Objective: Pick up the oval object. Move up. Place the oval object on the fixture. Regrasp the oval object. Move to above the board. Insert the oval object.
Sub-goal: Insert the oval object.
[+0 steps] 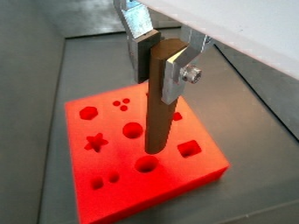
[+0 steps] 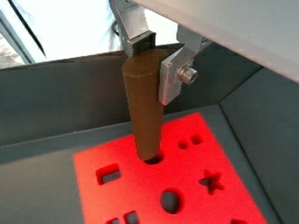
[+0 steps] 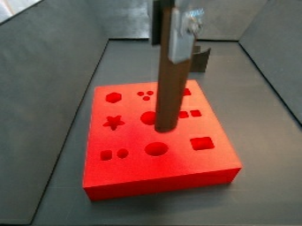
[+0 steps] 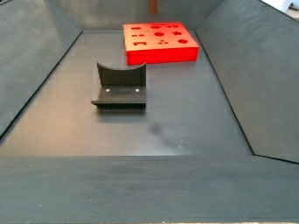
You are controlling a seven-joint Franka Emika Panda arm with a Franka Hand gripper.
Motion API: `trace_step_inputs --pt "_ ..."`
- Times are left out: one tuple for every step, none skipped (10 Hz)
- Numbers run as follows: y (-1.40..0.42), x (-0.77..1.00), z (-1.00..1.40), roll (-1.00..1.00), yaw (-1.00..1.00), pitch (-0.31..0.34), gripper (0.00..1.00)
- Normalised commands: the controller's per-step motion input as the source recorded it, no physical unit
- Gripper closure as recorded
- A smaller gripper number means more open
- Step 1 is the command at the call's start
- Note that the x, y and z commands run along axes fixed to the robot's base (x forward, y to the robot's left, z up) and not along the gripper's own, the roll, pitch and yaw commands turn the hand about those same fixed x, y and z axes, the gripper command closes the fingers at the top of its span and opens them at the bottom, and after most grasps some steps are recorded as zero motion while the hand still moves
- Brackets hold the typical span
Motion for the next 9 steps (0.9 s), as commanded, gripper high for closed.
trace_step_inputs --pt "-0.04 0.27 -0.52 0.0 -0.35 0.066 1.0" --pt "0.13 0.05 -0.55 0.0 -0.64 0.126 1.0" --pt "0.13 -0.14 -0.43 0.03 -0.77 0.099 1.0" --pt "0.03 -0.19 -0.26 0.01 -0.6 0.091 1.0" --pt "0.0 0.0 0.0 -0.12 -0.07 0.027 1.0" --pt "0.0 0.01 0.0 0.0 0.0 0.0 1.0" --pt "0.0 0.0 -0.23 -0.01 -0.01 0.013 1.0" --pt "0.07 -0.15 -0.44 -0.06 -0.22 0.006 1.0" --pt "0.07 -0.17 -0.33 -0.04 -0.23 0.0 1.0"
